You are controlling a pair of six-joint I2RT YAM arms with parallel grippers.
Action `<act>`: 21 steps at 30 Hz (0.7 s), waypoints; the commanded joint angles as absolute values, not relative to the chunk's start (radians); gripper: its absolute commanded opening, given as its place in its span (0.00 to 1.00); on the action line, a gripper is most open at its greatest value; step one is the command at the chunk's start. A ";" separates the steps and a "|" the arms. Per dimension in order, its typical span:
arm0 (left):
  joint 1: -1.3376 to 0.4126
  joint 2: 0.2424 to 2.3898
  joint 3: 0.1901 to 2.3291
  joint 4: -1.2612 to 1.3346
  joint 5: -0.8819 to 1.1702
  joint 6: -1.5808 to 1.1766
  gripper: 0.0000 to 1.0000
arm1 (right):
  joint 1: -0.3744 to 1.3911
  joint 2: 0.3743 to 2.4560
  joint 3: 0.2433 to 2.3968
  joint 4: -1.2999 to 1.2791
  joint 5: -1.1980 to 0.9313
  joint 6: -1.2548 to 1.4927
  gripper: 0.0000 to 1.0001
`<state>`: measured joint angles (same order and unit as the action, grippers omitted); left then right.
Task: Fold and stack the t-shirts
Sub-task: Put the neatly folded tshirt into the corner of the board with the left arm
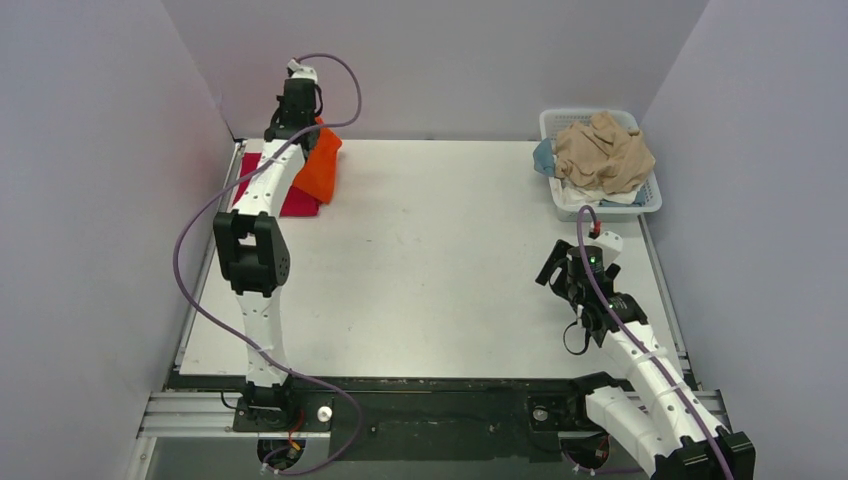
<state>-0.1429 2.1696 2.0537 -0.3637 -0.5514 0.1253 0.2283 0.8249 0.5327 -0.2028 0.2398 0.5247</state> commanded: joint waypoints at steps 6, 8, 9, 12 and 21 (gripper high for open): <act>-0.061 2.201 2.297 -0.533 -0.315 0.086 0.00 | 0.222 0.855 0.536 -0.192 0.276 0.519 0.78; -0.060 2.179 2.285 -0.542 -0.283 0.090 0.00 | 0.222 0.855 0.538 -0.195 0.274 0.519 0.78; -0.060 2.172 2.279 -0.545 -0.261 0.090 0.00 | 0.222 0.856 0.536 -0.195 0.275 0.520 0.78; -0.060 2.138 2.275 -0.571 -0.228 0.081 0.00 | 0.222 0.855 0.534 -0.193 0.273 0.522 0.78; -0.058 2.078 2.282 -0.651 -0.163 0.059 0.00 | 0.222 0.863 0.529 -0.188 0.265 0.525 0.78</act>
